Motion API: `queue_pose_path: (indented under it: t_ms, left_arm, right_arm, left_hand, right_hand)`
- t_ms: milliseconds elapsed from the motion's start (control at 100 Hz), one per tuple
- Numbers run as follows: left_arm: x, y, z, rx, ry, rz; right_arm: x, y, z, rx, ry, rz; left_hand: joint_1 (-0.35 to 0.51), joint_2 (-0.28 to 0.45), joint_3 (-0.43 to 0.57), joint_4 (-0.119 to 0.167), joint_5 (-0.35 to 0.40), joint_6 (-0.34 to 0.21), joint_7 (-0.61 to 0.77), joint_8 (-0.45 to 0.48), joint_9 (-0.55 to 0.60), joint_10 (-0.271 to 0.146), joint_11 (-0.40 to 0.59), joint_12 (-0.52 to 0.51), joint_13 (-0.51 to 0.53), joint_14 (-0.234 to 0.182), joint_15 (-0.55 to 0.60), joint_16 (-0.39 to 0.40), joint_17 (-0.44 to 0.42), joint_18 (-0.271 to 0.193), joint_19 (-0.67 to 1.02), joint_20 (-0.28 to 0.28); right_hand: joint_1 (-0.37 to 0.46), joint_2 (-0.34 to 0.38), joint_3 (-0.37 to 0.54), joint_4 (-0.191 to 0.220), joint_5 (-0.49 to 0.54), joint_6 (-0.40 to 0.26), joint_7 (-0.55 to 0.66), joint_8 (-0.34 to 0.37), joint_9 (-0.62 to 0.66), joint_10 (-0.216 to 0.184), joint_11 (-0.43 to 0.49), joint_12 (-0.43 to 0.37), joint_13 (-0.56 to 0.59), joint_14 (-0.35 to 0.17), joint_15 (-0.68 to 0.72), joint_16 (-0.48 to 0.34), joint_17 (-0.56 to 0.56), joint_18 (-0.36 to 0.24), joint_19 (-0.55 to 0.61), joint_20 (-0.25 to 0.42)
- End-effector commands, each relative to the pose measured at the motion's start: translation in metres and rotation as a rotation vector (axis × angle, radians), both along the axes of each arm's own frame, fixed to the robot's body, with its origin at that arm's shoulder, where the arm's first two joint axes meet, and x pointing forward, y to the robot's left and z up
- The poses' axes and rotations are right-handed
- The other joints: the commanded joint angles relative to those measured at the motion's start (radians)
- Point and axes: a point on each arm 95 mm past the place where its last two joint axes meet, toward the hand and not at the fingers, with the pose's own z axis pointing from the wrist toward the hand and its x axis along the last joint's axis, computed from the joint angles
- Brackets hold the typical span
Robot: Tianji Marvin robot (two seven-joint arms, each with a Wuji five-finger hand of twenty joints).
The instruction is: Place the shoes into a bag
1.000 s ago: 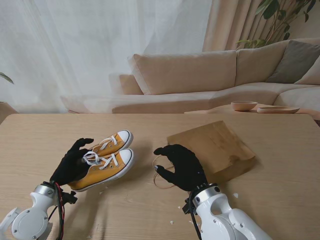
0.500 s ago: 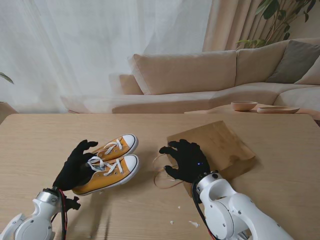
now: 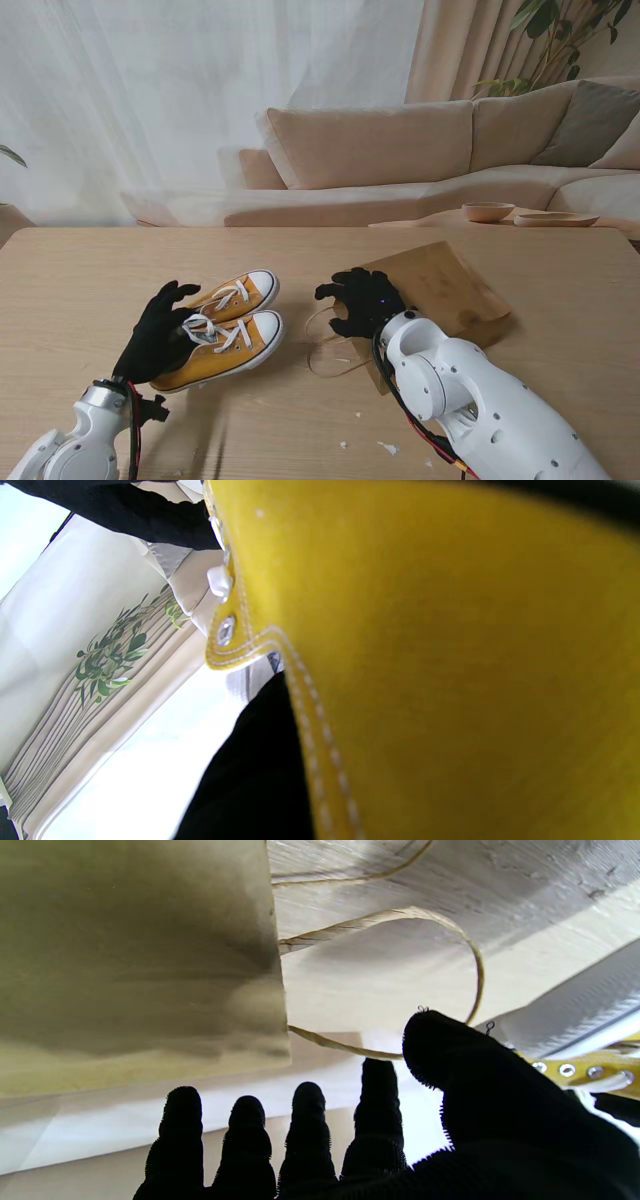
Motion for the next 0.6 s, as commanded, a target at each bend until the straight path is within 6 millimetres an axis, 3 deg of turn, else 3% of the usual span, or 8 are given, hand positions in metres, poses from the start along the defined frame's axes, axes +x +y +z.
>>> queue_pose_path:
  t_ms: [0, 100, 150, 210, 290, 370, 440, 590]
  left_arm:
    - [0.004, -0.004, 0.014, -0.012, -0.035, -0.017]
    - [0.006, -0.003, 0.014, -0.002, -0.035, -0.02]
    - [0.006, -0.003, 0.013, 0.004, -0.035, -0.021]
    - [0.007, -0.003, 0.013, 0.008, -0.031, -0.021]
    - [0.007, -0.003, 0.011, 0.011, -0.023, -0.02]
    - [0.006, -0.005, 0.01, 0.015, -0.011, -0.025]
    - [0.005, -0.008, 0.009, 0.024, 0.001, -0.031]
    - [0.004, -0.016, 0.007, 0.036, 0.029, -0.053]
  right_arm:
    - [0.004, 0.002, -0.002, -0.009, 0.016, 0.019]
    - [0.011, 0.004, -0.004, -0.01, 0.012, 0.059]
    - [0.014, 0.005, -0.005, -0.004, 0.007, 0.08]
    - [0.017, 0.007, -0.006, 0.007, -0.005, 0.1]
    - [0.02, 0.009, -0.006, 0.02, -0.024, 0.119]
    - [0.022, 0.011, -0.004, 0.047, -0.039, 0.118]
    - [0.023, 0.014, 0.0, 0.08, -0.046, 0.107]
    - [0.026, 0.018, 0.011, 0.141, -0.068, 0.089]
  left_hand:
    - [0.09, 0.186, 0.109, 0.024, 0.072, -0.074, 0.13, 0.059, 0.001, 0.005, 0.007, 0.004, -0.008, -0.009, 0.005, 0.02, 0.004, -0.019, 0.0, 0.008]
    - [0.09, 0.185, 0.108, 0.024, 0.071, -0.074, 0.13, 0.059, 0.001, 0.005, 0.007, 0.005, -0.008, -0.01, 0.005, 0.02, 0.004, -0.019, 0.0, 0.008]
    - [0.09, 0.185, 0.108, 0.024, 0.071, -0.076, 0.13, 0.059, 0.0, 0.004, 0.006, 0.005, -0.008, -0.009, 0.005, 0.019, 0.004, -0.019, 0.0, 0.008]
    - [0.09, 0.186, 0.108, 0.024, 0.071, -0.075, 0.13, 0.059, 0.0, 0.004, 0.006, 0.005, -0.008, -0.009, 0.004, 0.019, 0.004, -0.019, 0.0, 0.008]
    - [0.09, 0.185, 0.108, 0.024, 0.071, -0.076, 0.129, 0.059, 0.0, 0.004, 0.005, 0.005, -0.008, -0.011, 0.004, 0.018, 0.004, -0.02, 0.0, 0.009]
    - [0.09, 0.185, 0.108, 0.024, 0.071, -0.074, 0.129, 0.059, 0.001, 0.004, 0.005, 0.005, -0.008, -0.01, 0.004, 0.018, 0.005, -0.021, 0.0, 0.009]
    - [0.09, 0.186, 0.107, 0.024, 0.071, -0.076, 0.129, 0.059, 0.0, 0.003, 0.004, 0.006, -0.007, -0.011, 0.004, 0.018, 0.005, -0.022, 0.0, 0.009]
    - [0.09, 0.186, 0.107, 0.024, 0.07, -0.076, 0.129, 0.06, 0.0, 0.003, 0.004, 0.006, -0.008, -0.012, 0.005, 0.019, 0.005, -0.022, 0.001, 0.01]
  right_hand:
    - [0.024, -0.039, 0.057, -0.046, 0.059, -0.064, 0.036, 0.031, -0.019, -0.024, 0.005, 0.009, -0.01, -0.006, -0.017, 0.005, -0.009, -0.022, 0.0, -0.003]
    - [0.047, -0.095, 0.148, -0.067, 0.194, -0.109, 0.151, 0.039, -0.018, -0.037, 0.058, 0.032, -0.009, -0.007, -0.006, 0.002, -0.008, -0.022, -0.007, -0.01]
    - [0.085, -0.154, 0.179, -0.145, 0.226, -0.144, 0.304, -0.038, -0.017, -0.044, 0.099, 0.045, -0.007, -0.008, -0.001, -0.005, -0.006, -0.023, -0.013, -0.014]
    - [0.126, -0.202, 0.178, -0.191, 0.263, -0.197, 0.492, -0.109, -0.017, -0.055, 0.176, 0.075, -0.002, -0.006, 0.032, 0.001, 0.0, -0.023, -0.017, -0.016]
    - [0.119, -0.142, 0.141, -0.202, 0.354, -0.225, 0.613, -0.104, -0.005, -0.062, 0.284, 0.119, 0.004, -0.004, 0.071, 0.005, 0.015, -0.017, -0.02, -0.021]
    - [0.103, -0.077, 0.102, -0.177, 0.348, -0.193, 0.653, -0.055, 0.018, -0.049, 0.299, 0.121, 0.005, -0.003, 0.11, 0.021, 0.029, -0.008, -0.019, -0.027]
    - [0.091, -0.007, 0.051, -0.161, 0.34, -0.116, 0.677, -0.015, 0.03, -0.026, 0.311, 0.126, 0.006, 0.0, 0.131, 0.031, 0.038, 0.0, -0.014, -0.029]
    - [0.142, 0.062, -0.003, -0.188, 0.358, -0.002, 0.712, -0.011, 0.069, -0.023, 0.329, 0.135, 0.006, -0.001, 0.192, 0.061, 0.055, 0.009, -0.001, -0.04]
